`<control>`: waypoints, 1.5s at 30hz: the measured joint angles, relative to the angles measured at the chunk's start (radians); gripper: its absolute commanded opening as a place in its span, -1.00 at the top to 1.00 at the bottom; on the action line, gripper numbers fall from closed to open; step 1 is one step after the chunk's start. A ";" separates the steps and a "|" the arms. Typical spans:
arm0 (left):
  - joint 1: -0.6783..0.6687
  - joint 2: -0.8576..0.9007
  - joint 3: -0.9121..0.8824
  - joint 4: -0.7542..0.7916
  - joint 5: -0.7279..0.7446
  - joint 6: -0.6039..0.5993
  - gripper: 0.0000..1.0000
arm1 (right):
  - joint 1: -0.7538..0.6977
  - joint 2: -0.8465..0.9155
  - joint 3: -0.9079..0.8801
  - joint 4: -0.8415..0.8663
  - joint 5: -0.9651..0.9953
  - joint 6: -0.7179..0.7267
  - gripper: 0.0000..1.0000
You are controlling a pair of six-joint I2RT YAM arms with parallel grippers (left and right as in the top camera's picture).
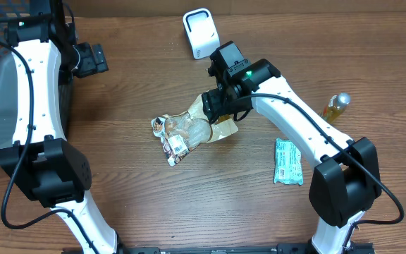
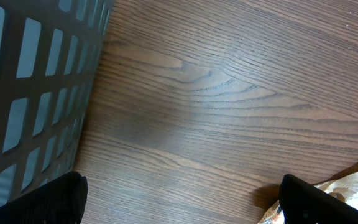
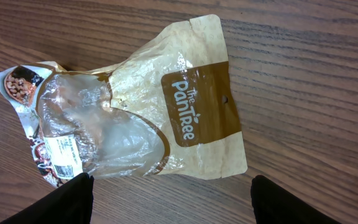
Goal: Scan the item barcode
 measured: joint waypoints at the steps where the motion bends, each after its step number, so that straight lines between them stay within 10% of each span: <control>1: 0.000 0.000 0.000 0.000 0.000 0.000 -1.00 | 0.000 0.000 0.000 0.000 0.000 0.001 -0.56; 45: 0.000 0.000 0.000 0.000 0.000 0.000 -0.99 | 0.000 0.000 0.000 0.013 0.000 -0.002 -0.66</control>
